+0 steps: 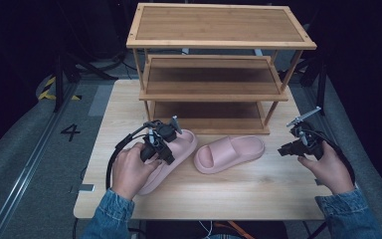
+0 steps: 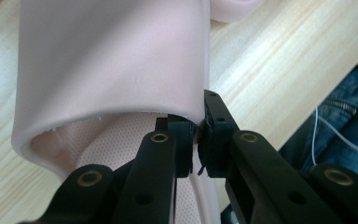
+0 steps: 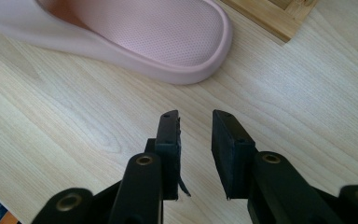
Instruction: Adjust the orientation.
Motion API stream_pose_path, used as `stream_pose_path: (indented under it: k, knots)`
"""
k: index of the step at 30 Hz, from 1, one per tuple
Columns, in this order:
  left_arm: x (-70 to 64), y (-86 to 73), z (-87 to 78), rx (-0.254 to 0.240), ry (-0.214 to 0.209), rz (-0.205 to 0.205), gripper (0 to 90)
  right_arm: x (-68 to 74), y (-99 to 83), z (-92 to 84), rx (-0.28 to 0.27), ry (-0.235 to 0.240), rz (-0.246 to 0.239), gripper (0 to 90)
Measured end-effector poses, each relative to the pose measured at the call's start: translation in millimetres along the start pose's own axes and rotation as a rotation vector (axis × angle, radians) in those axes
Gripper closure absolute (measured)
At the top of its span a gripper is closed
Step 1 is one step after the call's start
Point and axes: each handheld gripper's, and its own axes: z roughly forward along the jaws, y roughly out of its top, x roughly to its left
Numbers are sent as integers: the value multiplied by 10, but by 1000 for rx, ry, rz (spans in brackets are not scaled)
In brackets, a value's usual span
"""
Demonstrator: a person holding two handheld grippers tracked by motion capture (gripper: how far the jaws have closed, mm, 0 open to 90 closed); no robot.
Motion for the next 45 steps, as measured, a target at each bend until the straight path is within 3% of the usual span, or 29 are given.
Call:
stream_pose_path:
  k: [3,5,6,9,19,29,35,42,45]
  knots:
    - [-31,24,-94,10,2,42,838,-4,-3,-5,-1,1,6,720]
    - [-61,36,-152,9,1,40,837,-9,-5,-9,-5,-2,4,718]
    - [-68,55,-205,12,-4,70,837,-7,-6,-11,-3,-1,7,717]
    - [-113,98,-344,1,1,100,837,-4,-14,-12,-2,-1,8,717]
    - [-227,265,-657,-28,35,142,836,-38,-80,-50,-9,-4,36,712]
    - [-301,461,-941,-63,75,150,835,-59,-136,-61,-10,-3,50,713]
    - [-250,664,-1061,-90,105,129,835,-84,-176,-86,-15,-4,61,714]
    - [-183,968,-1140,-110,145,135,833,-93,-206,-102,-18,-6,68,713]
    - [-140,1053,-1147,-119,138,132,834,-101,-214,-108,-18,-8,67,713]
